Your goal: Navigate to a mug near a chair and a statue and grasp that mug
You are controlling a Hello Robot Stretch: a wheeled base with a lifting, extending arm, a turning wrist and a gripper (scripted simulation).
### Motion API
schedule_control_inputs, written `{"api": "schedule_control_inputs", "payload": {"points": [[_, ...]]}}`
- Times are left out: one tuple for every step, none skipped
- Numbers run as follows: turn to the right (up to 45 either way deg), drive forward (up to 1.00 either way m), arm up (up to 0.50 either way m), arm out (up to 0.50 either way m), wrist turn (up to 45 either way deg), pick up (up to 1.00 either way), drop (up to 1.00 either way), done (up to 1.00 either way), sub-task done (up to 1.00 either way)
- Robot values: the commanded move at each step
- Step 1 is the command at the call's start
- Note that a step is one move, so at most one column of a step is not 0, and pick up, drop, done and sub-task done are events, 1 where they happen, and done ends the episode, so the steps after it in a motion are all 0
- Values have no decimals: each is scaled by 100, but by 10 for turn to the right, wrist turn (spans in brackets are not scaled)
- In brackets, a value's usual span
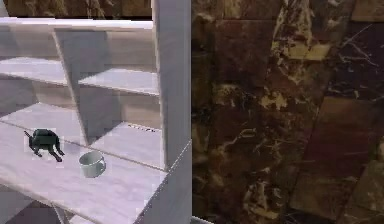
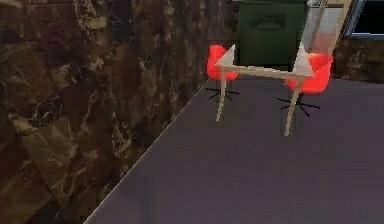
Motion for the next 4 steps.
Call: {"api": "schedule_control_inputs", "payload": {"points": [[-450, 0, 0, 0, 0, 0, 0, 0, 0], [-450, 0, 0, 0, 0, 0, 0, 0, 0], [-270, 0, 0, 0, 0, 0, 0, 0, 0], [0, 0, 50, 0, 0, 0, 0, 0, 0]]}}
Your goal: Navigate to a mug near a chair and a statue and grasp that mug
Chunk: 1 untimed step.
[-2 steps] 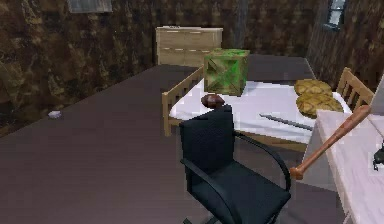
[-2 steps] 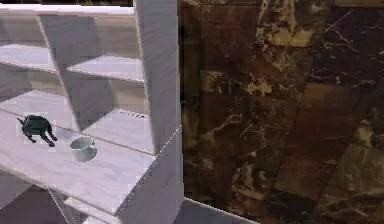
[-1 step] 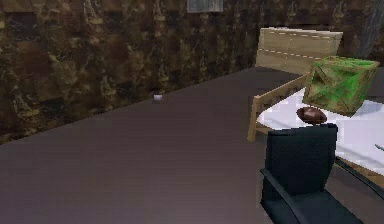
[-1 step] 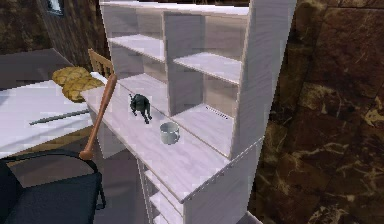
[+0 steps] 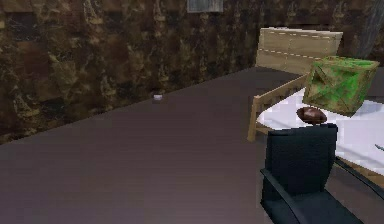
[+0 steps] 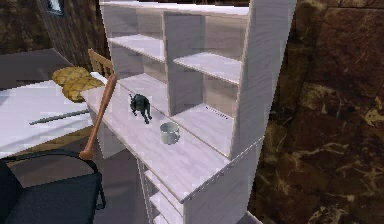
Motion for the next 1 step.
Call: {"api": "schedule_control_inputs", "payload": {"points": [[0, 0, 34, 0, 0, 0, 0, 0, 0]]}}
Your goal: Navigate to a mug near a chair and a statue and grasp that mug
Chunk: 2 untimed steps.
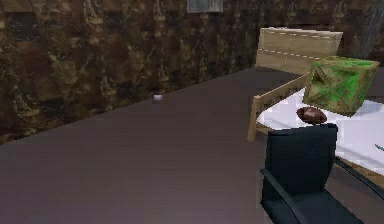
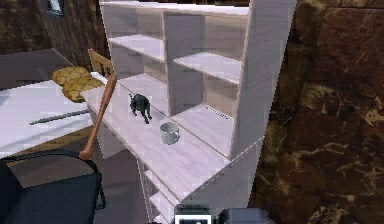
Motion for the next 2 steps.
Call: {"api": "schedule_control_inputs", "payload": {"points": [[0, 0, 0, 50, 0, 0, 0, 0, 0], [0, 0, 0, 0, 450, 0, 0, 0, 0]]}}
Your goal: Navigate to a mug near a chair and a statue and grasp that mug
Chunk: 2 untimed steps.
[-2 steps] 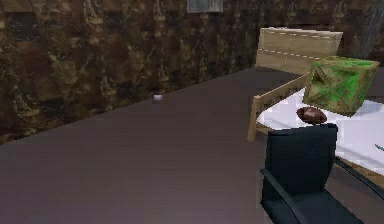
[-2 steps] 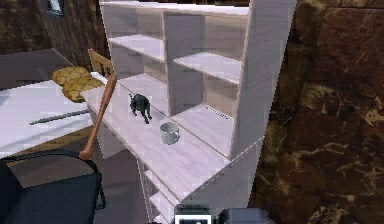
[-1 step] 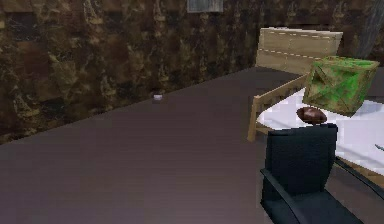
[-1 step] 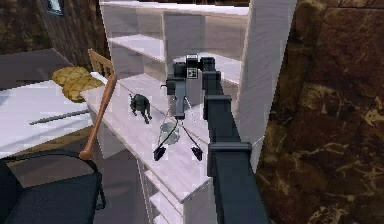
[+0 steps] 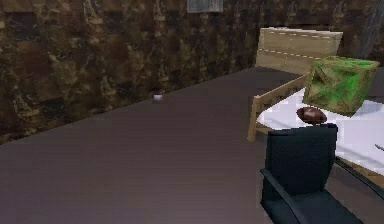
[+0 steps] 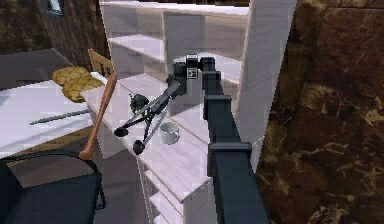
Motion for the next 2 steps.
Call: {"api": "schedule_control_inputs", "payload": {"points": [[0, 0, 0, 0, 450, 0, 0, 0, 0], [0, 0, 0, 0, 450, 0, 0, 0, 0]]}}
